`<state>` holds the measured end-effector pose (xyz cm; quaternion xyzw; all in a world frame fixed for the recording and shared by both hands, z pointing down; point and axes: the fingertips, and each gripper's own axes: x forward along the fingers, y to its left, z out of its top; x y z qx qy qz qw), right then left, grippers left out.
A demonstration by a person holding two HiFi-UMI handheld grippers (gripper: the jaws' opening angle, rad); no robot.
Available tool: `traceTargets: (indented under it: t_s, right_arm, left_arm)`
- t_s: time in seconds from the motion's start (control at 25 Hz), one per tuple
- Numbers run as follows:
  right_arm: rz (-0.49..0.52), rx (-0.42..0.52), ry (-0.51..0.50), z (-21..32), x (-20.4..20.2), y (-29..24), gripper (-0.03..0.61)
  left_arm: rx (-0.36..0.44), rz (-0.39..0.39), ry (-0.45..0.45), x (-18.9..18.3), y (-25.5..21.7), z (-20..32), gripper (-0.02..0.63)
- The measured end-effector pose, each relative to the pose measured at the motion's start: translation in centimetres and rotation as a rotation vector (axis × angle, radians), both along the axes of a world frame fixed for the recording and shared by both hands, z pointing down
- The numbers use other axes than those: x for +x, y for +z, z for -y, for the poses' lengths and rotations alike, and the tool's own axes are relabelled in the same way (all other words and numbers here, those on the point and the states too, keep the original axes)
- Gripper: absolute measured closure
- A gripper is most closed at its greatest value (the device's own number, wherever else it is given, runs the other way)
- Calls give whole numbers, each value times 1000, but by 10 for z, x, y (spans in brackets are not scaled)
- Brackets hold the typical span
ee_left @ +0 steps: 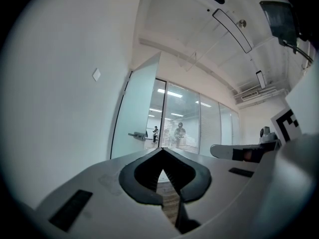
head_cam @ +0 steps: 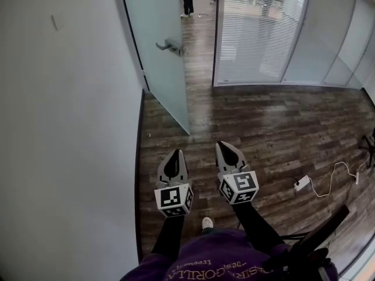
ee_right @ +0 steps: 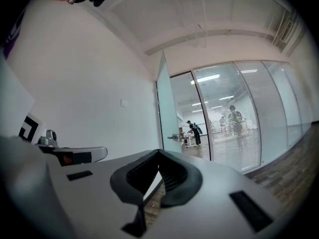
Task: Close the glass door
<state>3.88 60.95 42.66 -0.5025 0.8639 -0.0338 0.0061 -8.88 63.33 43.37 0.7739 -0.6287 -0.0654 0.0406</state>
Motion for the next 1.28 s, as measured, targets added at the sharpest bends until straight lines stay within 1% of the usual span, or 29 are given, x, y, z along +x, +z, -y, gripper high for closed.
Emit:
traceTargets:
  t_s: [0.2, 0.48, 0.6, 0.84, 1.08, 1.28]
  right_arm:
    - [-1, -5, -18, 14, 5, 5, 588]
    - [4, -13, 2, 37, 0, 9, 588]
    - [7, -5, 11, 48, -6, 7, 588]
    - [21, -8, 47, 86, -20, 2, 588]
    - [22, -14, 58, 122, -44, 5, 588]
    - [14, -15, 76, 144, -62, 6, 588]
  left_arm:
    - [-6, -3, -27, 2, 5, 11, 612]
    - [-20, -8, -53, -13, 10, 32, 612]
    - [-11, -6, -39, -20, 4, 45, 612]
    - [0, 9, 0, -34, -6, 89, 612]
    - [-6, 17, 39, -48, -2, 128, 612]
    - [-5, -1, 58, -64, 2, 152, 612]
